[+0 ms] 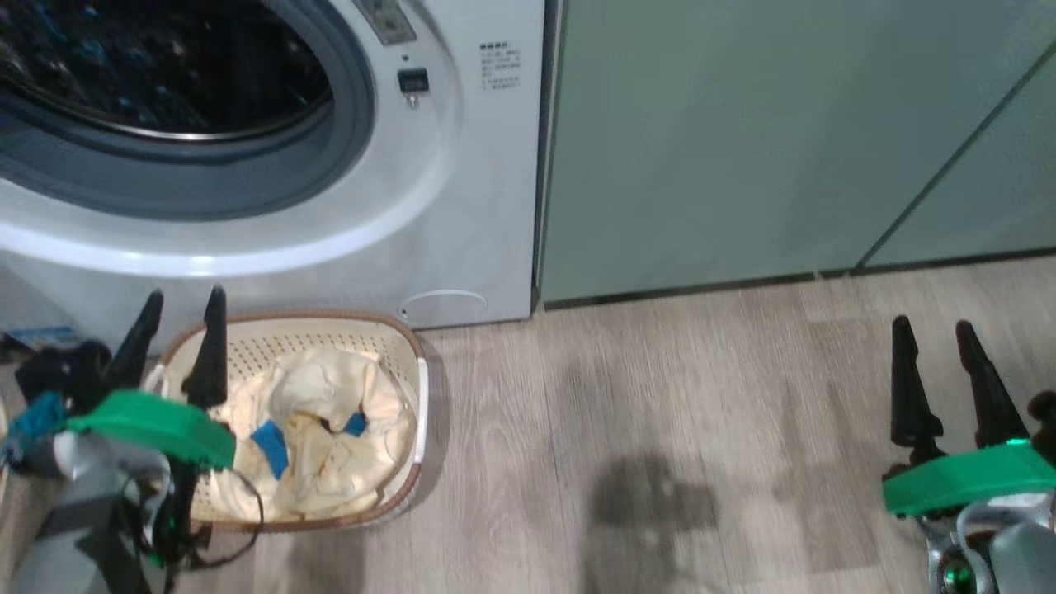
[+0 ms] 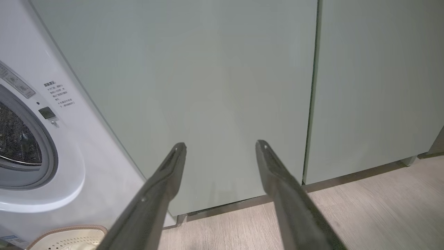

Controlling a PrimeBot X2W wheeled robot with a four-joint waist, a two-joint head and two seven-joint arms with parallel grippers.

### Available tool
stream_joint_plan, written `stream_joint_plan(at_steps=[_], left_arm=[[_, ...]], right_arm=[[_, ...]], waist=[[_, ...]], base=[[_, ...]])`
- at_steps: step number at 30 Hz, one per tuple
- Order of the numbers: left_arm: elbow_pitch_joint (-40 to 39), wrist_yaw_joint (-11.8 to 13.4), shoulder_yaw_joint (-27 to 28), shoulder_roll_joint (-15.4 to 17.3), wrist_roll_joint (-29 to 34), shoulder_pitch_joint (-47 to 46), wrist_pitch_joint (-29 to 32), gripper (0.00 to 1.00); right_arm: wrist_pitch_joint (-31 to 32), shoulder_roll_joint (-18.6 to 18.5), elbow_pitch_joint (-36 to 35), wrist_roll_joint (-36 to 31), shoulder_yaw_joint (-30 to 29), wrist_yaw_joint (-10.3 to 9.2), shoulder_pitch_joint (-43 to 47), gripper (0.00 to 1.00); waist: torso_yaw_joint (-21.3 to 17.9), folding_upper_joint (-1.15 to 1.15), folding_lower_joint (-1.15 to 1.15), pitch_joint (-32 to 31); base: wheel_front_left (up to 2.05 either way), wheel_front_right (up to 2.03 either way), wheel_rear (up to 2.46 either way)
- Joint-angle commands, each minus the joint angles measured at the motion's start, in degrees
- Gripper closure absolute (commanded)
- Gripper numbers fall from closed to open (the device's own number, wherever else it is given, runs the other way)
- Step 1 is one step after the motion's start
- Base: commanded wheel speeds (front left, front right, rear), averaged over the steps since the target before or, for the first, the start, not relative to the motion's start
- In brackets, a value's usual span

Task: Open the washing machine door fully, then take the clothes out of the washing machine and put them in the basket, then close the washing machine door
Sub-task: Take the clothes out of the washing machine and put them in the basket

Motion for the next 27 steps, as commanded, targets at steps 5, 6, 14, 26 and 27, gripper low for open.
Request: stream_joint_plan(at_steps=[5, 6, 14, 26, 27], left_arm=[[-4.0, -0.9, 6.7, -0.7, 1.7, 4.5, -0.4, 0.0], [-4.0, -1.0, 7.2, -1.0, 1.7, 4.9, -0.4, 0.0], [-3.7, -1.9, 8.6, -3.0, 2.1, 7.1, -0.4, 0.0], [-2.8, -2.6, 9.9, -4.8, 3.2, 9.9, -0.4, 0.0], [-2.7, -2.7, 10.1, -4.7, 3.1, 10.0, -0.4, 0.0]], right_arm=[[-0.4, -0.8, -1.7, -0.5, 0.4, 0.03, 2.0, 0.0], [-0.4, -0.9, -1.7, -0.6, 0.5, 0.03, 2.3, 0.0], [-0.4, -1.7, -1.5, -0.7, 1.1, 0.03, 3.8, 0.0], [-0.4, -2.4, -1.6, -0.8, 2.1, 0.03, 4.8, 0.0], [-0.4, -2.4, -1.7, -0.8, 2.2, 0.03, 4.9, 0.0]], waist=[[1.2, 0.0, 0.01, -4.6], [1.3, 0.0, 0.01, -5.1], [2.6, 0.0, 0.01, -7.8], [3.9, 0.0, 0.01, -10.8], [3.9, 0.0, 0.01, -11.0]], base=[[0.0, 0.0, 0.0], [0.0, 0.0, 0.0], [0.0, 0.0, 0.0], [0.0, 0.0, 0.0], [0.0, 0.0, 0.0]])
